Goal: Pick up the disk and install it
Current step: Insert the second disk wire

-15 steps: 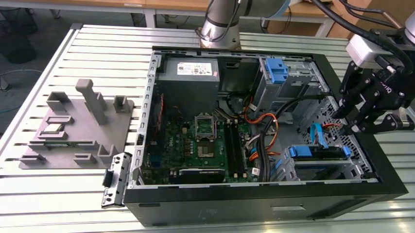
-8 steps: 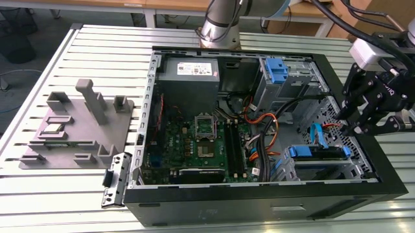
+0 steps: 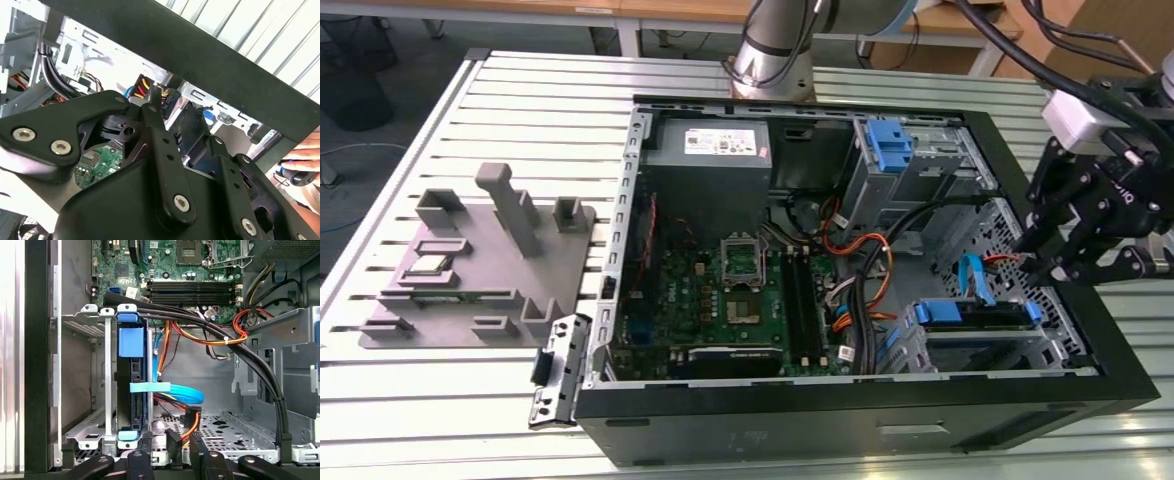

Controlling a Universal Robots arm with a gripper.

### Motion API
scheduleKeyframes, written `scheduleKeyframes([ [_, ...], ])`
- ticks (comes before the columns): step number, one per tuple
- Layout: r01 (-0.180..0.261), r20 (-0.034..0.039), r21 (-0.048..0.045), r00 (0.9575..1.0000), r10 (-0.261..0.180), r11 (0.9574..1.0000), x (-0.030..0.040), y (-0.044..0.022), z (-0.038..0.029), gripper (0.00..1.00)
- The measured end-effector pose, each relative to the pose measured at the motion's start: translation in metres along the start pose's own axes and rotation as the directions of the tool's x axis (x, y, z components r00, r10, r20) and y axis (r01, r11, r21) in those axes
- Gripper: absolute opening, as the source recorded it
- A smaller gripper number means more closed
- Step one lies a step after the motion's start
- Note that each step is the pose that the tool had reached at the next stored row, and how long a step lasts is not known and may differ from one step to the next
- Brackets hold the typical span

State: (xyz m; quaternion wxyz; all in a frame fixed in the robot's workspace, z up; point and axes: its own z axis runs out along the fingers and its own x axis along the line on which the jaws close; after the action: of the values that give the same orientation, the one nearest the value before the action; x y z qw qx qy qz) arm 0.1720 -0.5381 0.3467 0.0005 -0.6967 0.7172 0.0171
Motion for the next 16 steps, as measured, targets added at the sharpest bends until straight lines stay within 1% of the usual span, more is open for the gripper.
scheduleKeyframes([
  [4, -0.004, -0.0007, 0.0001, 1.0000, 0.004, 1.0000, 0.0065, -0.0002, 0.0014, 0.43],
  [8, -0.006, -0.0013, 0.0002, 1.0000, 0.006, 1.0000, 0.0078, 0.0003, 0.0032, 0.43],
  [10, -0.008, -0.0015, 0.0003, 1.0000, 0.008, 1.0000, 0.0080, 0.0023, 0.0047, 0.43],
  [15, -0.013, -0.0012, 0.0003, 0.9999, 0.013, 0.9999, 0.0085, 0.0109, 0.0078, 0.43],
  [16, -0.013, -0.0011, 0.0003, 0.9999, 0.013, 0.9999, 0.0086, 0.0117, 0.0079, 0.43],
])
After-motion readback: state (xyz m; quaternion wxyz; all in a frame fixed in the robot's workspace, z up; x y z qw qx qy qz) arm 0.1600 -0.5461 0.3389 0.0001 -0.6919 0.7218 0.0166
